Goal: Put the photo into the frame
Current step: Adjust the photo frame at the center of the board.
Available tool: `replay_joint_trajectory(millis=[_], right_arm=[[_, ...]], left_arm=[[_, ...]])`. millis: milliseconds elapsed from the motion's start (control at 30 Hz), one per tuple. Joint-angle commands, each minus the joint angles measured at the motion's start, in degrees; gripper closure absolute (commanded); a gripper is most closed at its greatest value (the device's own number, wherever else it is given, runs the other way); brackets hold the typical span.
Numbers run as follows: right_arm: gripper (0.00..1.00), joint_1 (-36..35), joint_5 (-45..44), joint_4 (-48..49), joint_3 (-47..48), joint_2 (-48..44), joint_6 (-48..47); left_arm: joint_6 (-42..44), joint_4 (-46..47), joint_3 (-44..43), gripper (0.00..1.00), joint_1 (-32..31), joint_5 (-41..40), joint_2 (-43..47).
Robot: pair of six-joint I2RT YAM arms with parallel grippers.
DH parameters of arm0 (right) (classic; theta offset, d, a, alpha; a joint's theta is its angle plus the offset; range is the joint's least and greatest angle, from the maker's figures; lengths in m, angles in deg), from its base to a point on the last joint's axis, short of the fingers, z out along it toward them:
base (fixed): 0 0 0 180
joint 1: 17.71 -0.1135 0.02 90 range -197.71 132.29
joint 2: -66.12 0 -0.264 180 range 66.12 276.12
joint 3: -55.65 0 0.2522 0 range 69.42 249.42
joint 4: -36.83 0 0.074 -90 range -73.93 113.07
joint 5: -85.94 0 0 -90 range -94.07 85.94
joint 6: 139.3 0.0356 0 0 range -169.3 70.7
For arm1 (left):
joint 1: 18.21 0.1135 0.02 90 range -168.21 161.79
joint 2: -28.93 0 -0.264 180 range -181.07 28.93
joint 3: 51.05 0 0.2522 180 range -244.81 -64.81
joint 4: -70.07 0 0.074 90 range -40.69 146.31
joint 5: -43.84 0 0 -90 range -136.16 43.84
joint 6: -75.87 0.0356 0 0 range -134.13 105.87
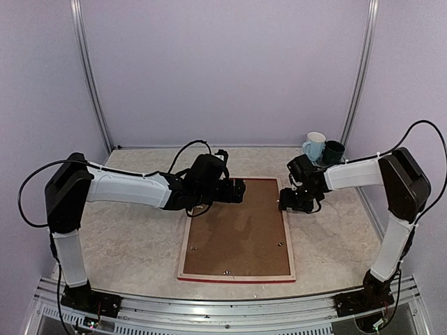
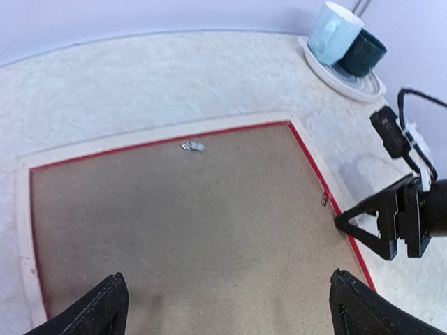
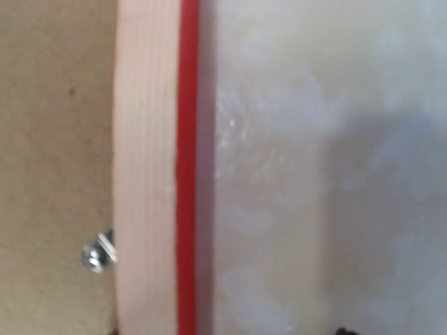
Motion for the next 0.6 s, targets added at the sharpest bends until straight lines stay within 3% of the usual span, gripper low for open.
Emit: replay_joint_trajectory(millis=[0,300,567], right_arm=[[0.32,-0.1,1.9,6.4,0.2,-1.1,4.3],[0.31,-0.4,8.4,8.2,8.7,5.8,1.3],[0.32,-0.4,16.5,5.6,24.0,16.7,-2.6]], left_arm=[[0.0,-1.0,4.0,0.01,5.5,-2.0,4.6],[-4.5,3.2,17.4,0.01,11.6,0.8,10.2],[-9.6,6.0,27.3,0.01,12.6,0.5,13.7]])
